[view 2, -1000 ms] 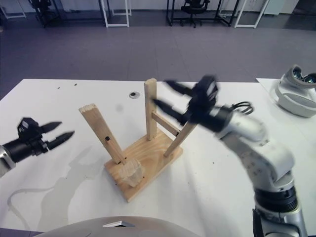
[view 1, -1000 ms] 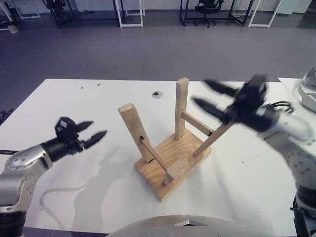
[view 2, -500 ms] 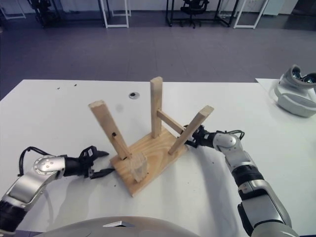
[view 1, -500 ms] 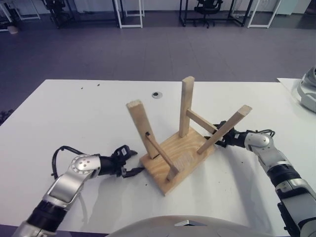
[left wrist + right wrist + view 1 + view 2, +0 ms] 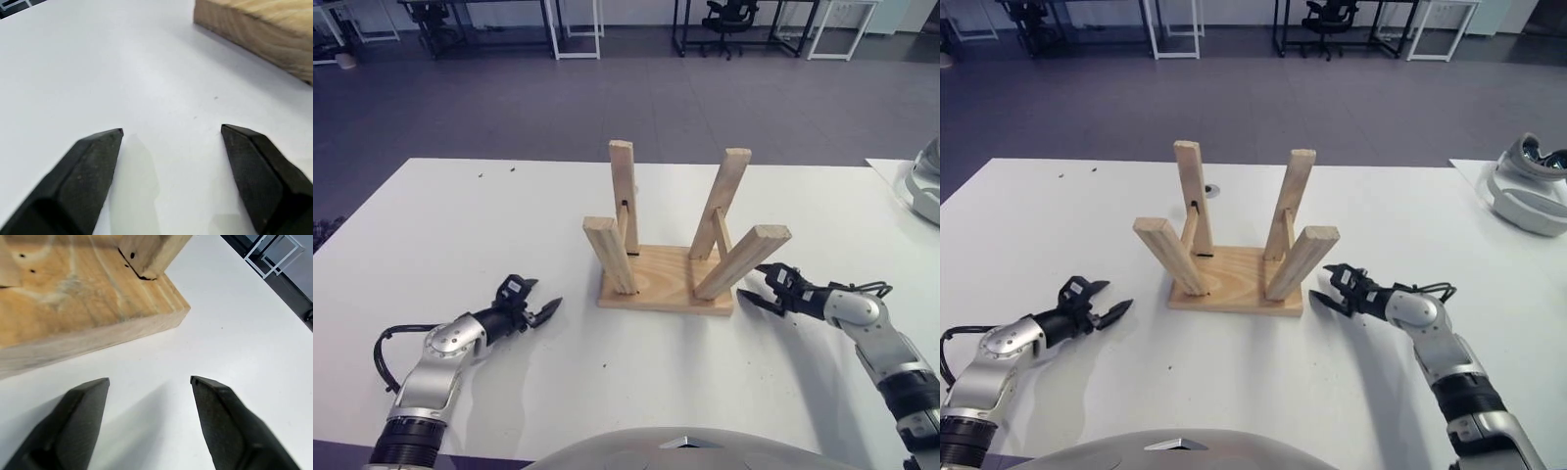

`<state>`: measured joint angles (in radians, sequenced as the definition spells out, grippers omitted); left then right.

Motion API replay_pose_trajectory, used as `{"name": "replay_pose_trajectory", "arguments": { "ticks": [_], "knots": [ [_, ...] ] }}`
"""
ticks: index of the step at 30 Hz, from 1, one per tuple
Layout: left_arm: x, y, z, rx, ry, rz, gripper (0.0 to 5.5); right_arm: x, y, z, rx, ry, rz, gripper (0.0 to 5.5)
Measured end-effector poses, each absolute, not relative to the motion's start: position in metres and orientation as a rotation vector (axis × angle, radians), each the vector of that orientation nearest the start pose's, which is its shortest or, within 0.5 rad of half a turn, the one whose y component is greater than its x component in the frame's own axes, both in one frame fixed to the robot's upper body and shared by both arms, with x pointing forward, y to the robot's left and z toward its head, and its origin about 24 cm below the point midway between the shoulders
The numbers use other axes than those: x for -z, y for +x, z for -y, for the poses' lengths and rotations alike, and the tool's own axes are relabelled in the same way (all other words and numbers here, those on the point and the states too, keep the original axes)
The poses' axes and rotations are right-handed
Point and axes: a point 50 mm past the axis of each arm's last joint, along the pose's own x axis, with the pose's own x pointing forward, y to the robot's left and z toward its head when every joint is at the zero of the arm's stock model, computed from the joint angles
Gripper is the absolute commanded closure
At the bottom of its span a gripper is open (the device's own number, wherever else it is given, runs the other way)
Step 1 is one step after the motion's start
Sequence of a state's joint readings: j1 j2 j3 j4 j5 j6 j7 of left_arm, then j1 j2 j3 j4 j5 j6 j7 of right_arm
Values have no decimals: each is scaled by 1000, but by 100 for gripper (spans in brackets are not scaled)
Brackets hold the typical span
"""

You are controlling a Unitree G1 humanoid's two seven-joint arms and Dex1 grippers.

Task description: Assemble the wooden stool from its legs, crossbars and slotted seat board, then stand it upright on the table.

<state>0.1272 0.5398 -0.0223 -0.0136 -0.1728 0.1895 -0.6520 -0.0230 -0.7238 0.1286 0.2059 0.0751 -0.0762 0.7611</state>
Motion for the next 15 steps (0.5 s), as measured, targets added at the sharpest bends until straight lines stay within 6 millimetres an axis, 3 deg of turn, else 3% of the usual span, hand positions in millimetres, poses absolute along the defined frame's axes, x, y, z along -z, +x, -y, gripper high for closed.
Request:
{"name": "replay_pose_trajectory", "arguments": {
  "ticks": [2,4,8,12,15],
  "knots": [
    [-16,219,-200,666,230,-390,179,-31,229,238,-823,-558,-394,237],
    [-15,226,-187,660,226,-380,179,-31,227,228,-834,-552,-396,237],
    [-17,223,-180,659,228,-388,179,-33,225,224,-798,-572,-409,237],
    [-26,202,-174,720,229,-435,179,-37,222,227,-753,-509,-457,237],
    [-38,192,-190,738,183,-488,179,-47,206,225,-828,-372,-511,237]
  ]
}}
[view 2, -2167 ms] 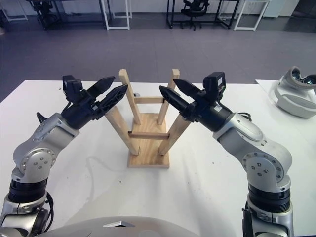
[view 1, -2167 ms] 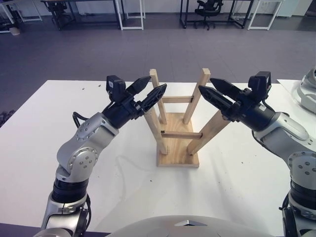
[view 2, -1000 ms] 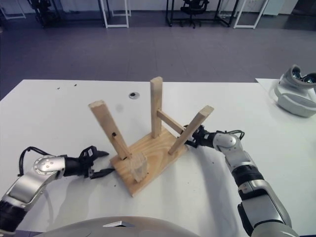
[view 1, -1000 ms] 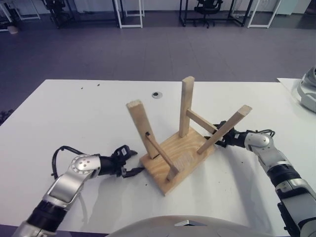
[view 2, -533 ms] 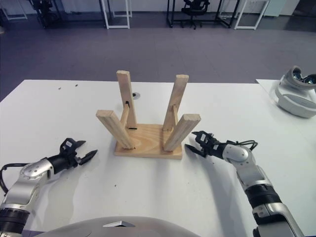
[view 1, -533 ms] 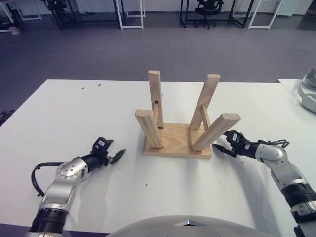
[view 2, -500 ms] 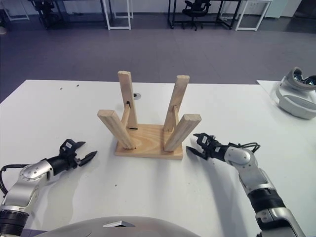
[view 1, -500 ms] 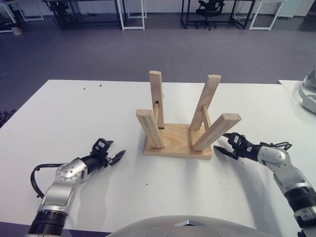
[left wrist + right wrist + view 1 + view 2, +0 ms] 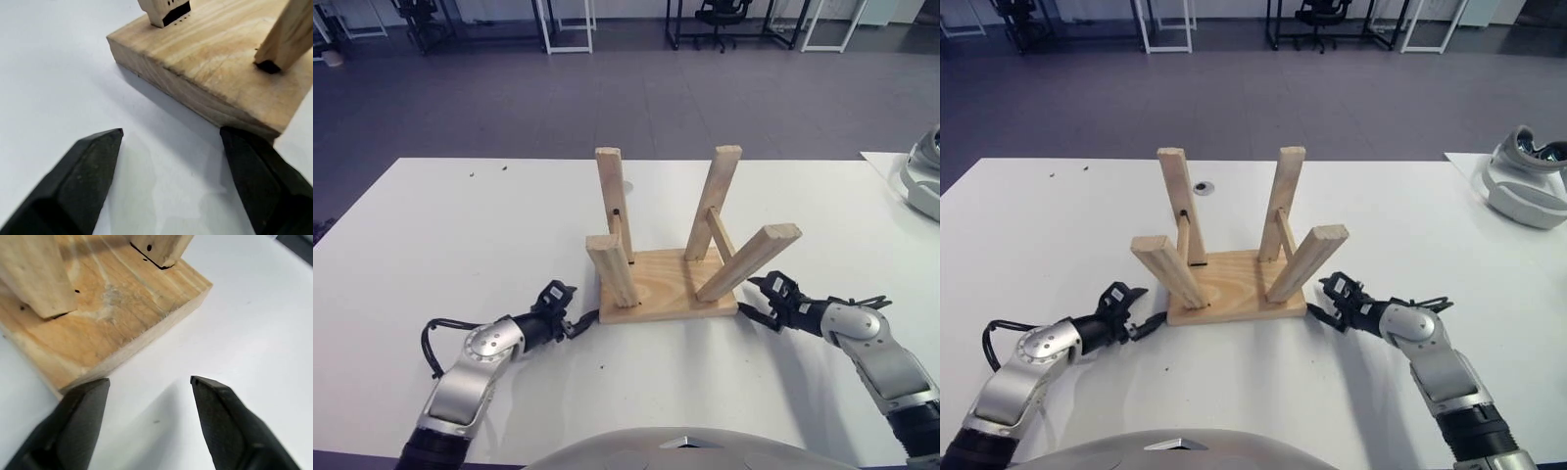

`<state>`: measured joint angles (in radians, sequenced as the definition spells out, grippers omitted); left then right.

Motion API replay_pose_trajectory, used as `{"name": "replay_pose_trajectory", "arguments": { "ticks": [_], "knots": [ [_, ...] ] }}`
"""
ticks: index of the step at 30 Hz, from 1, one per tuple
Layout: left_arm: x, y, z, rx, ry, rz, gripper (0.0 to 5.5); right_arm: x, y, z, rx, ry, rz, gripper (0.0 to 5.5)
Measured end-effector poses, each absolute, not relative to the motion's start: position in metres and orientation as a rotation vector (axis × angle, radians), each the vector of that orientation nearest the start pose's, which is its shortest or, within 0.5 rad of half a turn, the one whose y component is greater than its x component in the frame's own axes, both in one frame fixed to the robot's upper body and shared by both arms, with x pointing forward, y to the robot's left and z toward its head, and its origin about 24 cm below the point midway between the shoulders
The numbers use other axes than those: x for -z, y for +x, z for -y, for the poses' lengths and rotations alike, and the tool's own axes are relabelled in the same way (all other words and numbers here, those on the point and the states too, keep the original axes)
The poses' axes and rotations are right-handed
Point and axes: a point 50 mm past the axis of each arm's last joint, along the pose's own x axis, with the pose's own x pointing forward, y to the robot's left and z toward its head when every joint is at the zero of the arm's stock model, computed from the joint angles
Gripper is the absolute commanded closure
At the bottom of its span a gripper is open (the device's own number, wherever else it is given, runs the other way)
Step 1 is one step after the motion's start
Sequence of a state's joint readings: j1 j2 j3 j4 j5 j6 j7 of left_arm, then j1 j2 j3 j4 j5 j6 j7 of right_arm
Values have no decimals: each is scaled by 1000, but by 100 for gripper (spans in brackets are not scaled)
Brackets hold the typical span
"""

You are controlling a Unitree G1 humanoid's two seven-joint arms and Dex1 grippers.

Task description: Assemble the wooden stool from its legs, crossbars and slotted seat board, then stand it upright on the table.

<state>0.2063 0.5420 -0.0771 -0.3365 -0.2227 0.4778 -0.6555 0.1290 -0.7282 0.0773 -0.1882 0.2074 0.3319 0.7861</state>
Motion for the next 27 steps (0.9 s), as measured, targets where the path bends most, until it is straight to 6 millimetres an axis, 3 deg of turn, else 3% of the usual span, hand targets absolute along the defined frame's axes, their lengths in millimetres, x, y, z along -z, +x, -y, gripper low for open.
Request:
{"name": "replay_pose_trajectory", "arguments": {
  "ticks": [4,6,8,13,15,16,18,20,22,24,27],
  "knots": [
    [-80,193,-211,742,147,-428,179,-90,197,223,-970,-267,-483,237],
    [-106,196,-210,767,153,-347,179,-117,200,231,-960,-237,-423,237],
    [-119,191,-207,826,163,-327,179,-131,204,239,-929,-229,-396,237],
    [-120,187,-207,867,166,-354,179,-123,205,239,-954,-321,-413,237],
    [-115,186,-203,948,150,-365,179,-99,196,234,-1032,-331,-481,237],
    [-111,189,-211,935,190,-384,179,-96,197,239,-1020,-358,-490,237],
    [-101,199,-250,823,373,-493,179,-93,202,257,-958,-432,-505,237],
    [-95,198,-263,843,434,-547,179,-96,205,271,-942,-462,-507,237],
    [-87,188,-256,961,408,-575,179,-101,210,268,-1001,-477,-474,237],
    [-82,175,-228,1159,342,-560,179,-102,220,251,-1114,-475,-424,237],
    [-85,191,-203,1214,348,-452,179,-103,235,231,-1216,-480,-353,237]
  ]
}}
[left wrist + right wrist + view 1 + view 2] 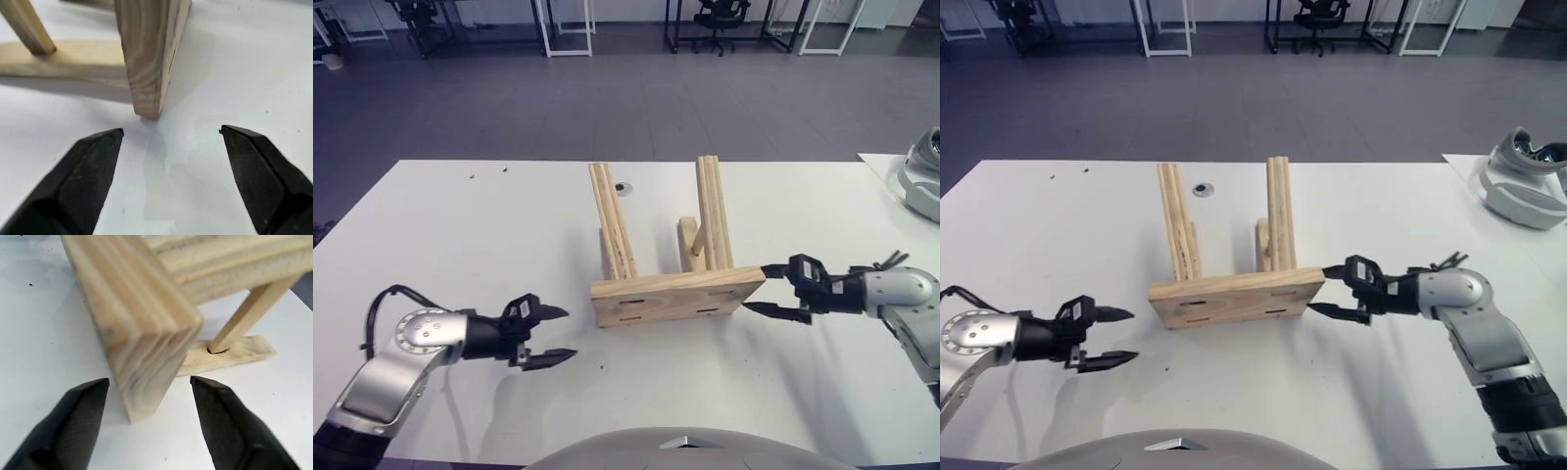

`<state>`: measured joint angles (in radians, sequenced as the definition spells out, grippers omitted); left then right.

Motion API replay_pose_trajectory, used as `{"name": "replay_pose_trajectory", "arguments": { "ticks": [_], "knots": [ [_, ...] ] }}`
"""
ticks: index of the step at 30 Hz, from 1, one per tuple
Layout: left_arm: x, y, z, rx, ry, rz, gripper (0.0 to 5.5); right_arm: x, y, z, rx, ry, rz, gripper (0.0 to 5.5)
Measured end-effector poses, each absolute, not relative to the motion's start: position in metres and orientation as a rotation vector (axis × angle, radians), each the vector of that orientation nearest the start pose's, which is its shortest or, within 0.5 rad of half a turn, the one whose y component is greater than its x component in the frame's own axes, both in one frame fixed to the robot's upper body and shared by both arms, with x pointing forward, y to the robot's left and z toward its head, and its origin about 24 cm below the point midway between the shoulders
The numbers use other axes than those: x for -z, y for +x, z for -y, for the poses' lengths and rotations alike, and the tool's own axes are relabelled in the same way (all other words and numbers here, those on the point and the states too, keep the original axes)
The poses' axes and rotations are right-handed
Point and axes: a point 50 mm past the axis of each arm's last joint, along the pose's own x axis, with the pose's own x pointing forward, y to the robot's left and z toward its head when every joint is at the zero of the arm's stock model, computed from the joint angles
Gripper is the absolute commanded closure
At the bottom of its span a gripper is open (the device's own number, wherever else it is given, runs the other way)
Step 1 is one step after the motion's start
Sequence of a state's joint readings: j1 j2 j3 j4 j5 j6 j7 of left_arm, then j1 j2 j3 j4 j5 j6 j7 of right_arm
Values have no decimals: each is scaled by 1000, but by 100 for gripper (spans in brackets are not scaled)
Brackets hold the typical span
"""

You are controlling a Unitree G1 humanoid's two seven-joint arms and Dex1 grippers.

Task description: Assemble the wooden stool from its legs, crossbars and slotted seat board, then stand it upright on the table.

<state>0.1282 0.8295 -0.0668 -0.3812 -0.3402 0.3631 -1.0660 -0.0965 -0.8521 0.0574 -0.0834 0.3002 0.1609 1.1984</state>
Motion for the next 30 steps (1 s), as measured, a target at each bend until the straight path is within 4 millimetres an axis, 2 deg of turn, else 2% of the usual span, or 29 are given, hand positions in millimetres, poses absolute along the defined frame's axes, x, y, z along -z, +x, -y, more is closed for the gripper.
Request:
{"name": "replay_pose_trajectory", "arguments": {
  "ticks": [2,3,6,8,12,14,18,22,25,27,30],
  "knots": [
    [-88,211,-194,1189,427,-380,177,-99,241,221,-1270,-504,-340,271],
    [-87,215,-194,1191,445,-380,177,-98,240,219,-1295,-507,-340,289],
    [-81,216,-188,1228,469,-380,246,-97,238,220,-1325,-527,-348,359],
    [-82,215,-184,1259,455,-370,285,-96,238,220,-1342,-538,-344,382],
    [-87,221,-179,1268,447,-329,356,-95,238,220,-1353,-558,-330,395],
    [-91,231,-176,1271,437,-293,383,-94,239,216,-1363,-560,-312,402],
    [-91,240,-179,1289,434,-278,383,-95,240,214,-1368,-572,-292,410],
    [-93,238,-181,1347,425,-291,395,-96,243,214,-1393,-572,-294,410],
    [-99,230,-187,1410,397,-308,403,-99,239,213,-1446,-432,-359,410],
    [-116,231,-191,1434,317,-297,403,-119,240,214,-1478,-351,-368,410],
    [-155,234,-199,1502,119,-309,409,-166,242,217,-1562,-188,-387,415]
  ]
}}
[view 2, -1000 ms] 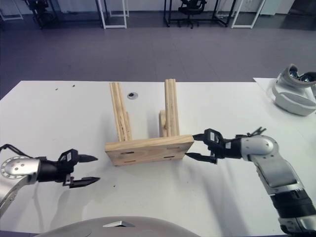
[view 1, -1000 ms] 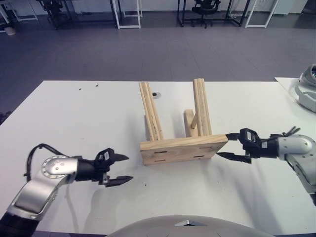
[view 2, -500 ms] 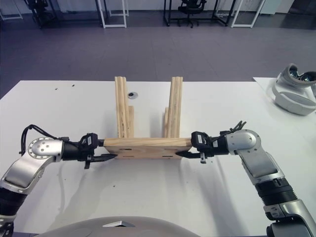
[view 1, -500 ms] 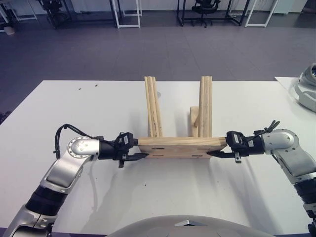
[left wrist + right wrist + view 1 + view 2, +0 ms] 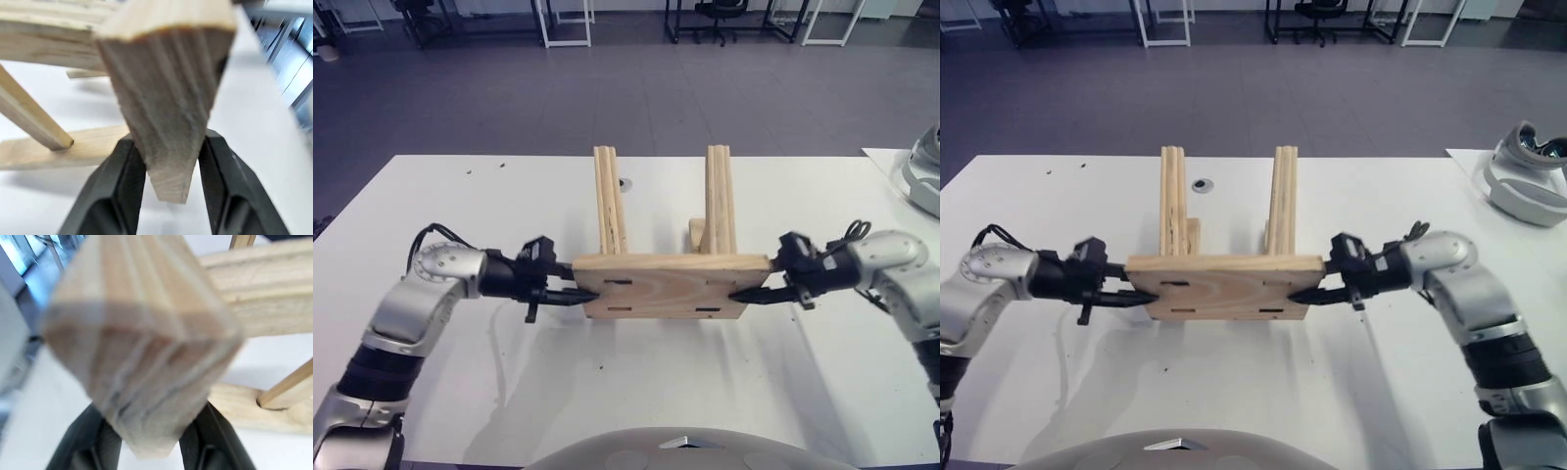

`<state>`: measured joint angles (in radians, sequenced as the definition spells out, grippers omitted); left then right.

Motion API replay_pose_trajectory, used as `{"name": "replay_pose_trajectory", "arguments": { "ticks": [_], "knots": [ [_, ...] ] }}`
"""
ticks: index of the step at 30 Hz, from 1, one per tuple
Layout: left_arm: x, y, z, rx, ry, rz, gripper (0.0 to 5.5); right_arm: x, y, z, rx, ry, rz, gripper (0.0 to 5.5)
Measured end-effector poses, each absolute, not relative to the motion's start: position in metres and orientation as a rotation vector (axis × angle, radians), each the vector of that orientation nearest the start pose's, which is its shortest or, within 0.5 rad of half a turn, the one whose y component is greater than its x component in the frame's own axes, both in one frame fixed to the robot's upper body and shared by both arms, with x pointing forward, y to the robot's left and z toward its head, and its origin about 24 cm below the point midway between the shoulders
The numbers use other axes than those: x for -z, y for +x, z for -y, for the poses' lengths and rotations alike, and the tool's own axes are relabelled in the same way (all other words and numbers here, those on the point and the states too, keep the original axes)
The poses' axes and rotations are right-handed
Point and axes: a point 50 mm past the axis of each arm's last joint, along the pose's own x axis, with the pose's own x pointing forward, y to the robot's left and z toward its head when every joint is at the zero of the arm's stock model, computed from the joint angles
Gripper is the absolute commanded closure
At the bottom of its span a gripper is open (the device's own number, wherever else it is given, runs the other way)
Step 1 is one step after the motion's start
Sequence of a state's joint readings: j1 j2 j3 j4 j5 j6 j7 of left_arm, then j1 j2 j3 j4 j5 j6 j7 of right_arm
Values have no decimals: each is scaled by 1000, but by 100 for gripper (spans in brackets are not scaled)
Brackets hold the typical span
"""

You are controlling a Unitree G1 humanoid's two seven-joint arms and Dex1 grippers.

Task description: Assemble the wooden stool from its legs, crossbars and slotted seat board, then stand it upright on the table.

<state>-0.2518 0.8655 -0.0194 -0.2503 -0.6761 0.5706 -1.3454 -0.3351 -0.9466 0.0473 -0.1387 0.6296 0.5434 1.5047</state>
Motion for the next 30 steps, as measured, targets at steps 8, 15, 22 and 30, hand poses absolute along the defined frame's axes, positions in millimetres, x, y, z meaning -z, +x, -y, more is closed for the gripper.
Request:
{"name": "replay_pose_trajectory", "arguments": {
  "ticks": [8,15,22,30],
  "knots": [
    [-234,237,-218,1569,-466,-621,419,-261,262,206,-1610,400,-700,416],
    [-221,218,-213,1573,-792,-1031,418,-229,233,208,-1598,741,-1135,416],
    [-176,225,-236,1241,-1066,-943,319,-173,213,243,-1274,1033,-1080,291],
    [-202,261,-256,1052,-1025,-520,184,-159,236,268,-976,902,-872,144]
  ]
}}
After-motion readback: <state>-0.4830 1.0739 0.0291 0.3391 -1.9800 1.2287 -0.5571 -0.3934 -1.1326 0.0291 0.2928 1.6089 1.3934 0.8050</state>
